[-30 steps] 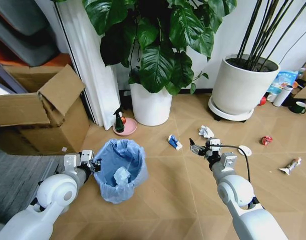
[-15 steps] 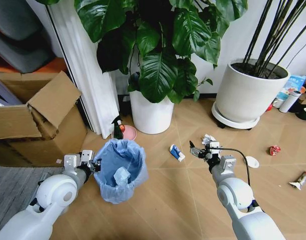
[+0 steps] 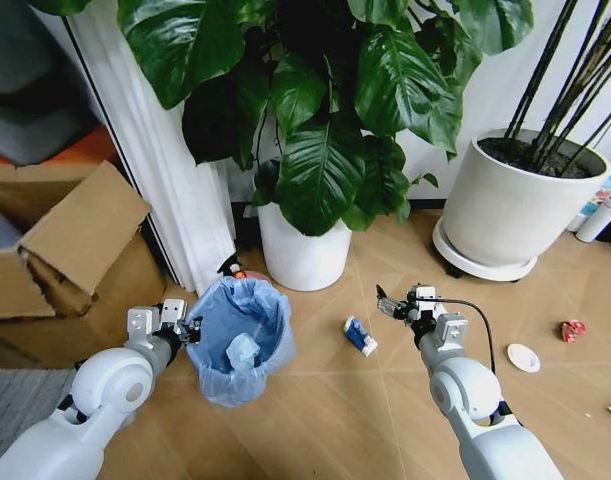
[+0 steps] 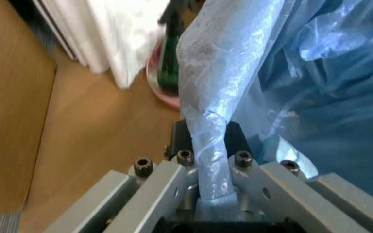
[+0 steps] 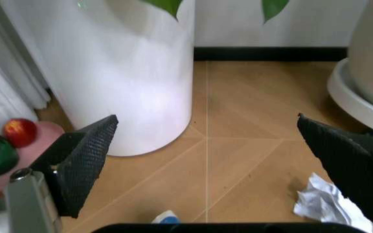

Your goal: Pick up the trash bin and place the garbage on the floor into it.

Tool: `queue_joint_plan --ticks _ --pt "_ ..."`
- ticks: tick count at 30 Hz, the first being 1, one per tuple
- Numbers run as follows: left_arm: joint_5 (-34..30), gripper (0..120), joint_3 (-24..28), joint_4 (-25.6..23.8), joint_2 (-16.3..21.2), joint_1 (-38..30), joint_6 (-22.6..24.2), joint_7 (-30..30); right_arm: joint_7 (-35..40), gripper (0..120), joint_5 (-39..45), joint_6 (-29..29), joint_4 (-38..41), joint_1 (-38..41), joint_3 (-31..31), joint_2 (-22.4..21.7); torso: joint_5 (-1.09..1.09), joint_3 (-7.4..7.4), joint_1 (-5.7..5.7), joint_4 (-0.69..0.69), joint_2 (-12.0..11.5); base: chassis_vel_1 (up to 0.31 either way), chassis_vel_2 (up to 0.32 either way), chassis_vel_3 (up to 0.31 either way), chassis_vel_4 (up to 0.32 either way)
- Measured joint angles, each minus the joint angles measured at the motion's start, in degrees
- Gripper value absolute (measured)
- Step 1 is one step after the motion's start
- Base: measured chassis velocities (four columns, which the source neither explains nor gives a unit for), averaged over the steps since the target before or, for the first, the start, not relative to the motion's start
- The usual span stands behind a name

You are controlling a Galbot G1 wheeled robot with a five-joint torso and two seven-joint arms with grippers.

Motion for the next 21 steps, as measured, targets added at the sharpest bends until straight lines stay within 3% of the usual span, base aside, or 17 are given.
queue_joint_plan --ticks 6,10,21 --pt "0.4 0 -0.1 0.0 -0.1 0.2 -0.3 0.3 -5.5 100 -1.4 0.5 -5.2 0.7 0.5 -0.9 -0.01 0.01 0.01 0.01 0.0 -0.116 0.137 0.127 -0.131" --pt "0.5 0 -0.1 0.1 -0.1 0.0 -0.4 0.6 -15.0 100 -4.4 1.2 -12.9 2.1 0.2 -2.7 -0.02 0.0 0.0 0.01 0.0 -0.012 0.02 -0.001 0.0" --pt "0.9 0 0.5 0.5 0.3 -0.4 -0.5 1.3 -19.7 100 -9.0 1.8 -27.2 8.1 -3.9 -1.4 -0.03 0.0 -0.01 0.02 0.0 0.003 -0.003 -0.009 0.006"
